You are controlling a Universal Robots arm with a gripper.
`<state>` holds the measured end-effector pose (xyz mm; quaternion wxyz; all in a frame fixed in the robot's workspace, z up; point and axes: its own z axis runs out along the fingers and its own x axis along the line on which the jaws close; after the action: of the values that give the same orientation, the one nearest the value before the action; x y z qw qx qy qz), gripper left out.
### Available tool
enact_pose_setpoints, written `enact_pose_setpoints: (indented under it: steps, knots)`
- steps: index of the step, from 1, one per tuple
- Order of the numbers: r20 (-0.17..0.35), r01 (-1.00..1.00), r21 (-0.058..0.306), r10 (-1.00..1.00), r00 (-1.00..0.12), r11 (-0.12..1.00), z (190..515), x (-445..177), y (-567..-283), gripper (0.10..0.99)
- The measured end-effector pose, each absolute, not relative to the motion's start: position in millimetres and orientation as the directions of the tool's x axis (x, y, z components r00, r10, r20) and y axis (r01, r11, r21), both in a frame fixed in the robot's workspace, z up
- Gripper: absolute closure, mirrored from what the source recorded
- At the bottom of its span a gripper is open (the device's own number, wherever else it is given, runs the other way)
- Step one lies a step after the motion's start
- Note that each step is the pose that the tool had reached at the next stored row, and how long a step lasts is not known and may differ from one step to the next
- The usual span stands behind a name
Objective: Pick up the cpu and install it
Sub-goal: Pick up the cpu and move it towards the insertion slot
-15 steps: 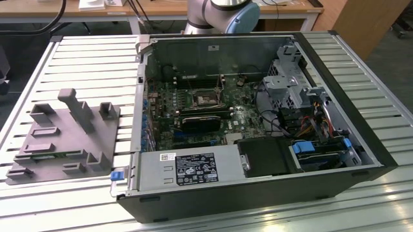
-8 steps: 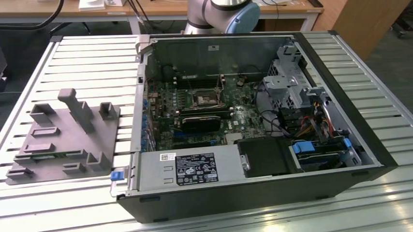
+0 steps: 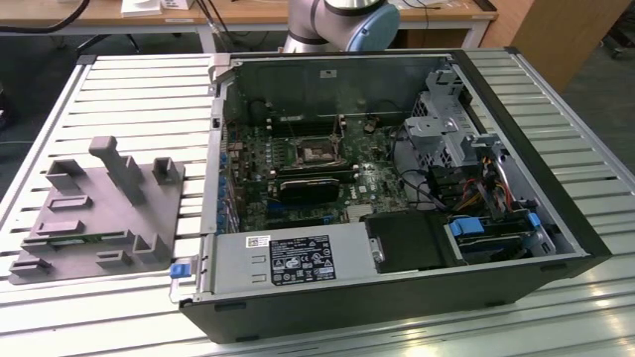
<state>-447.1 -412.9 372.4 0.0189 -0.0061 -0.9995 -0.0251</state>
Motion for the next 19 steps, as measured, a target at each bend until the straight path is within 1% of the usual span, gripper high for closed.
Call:
enact_pose_setpoints:
  steps: [11, 19]
  knots:
    - [0.038, 0.013, 0.05, 0.011, -0.999, 0.999, 410.4, -446.9, -410.8, 0.541]
    - [0.038, 0.013, 0.05, 0.011, -0.999, 0.999, 411.5, -432.3, -410.6, 0.541]
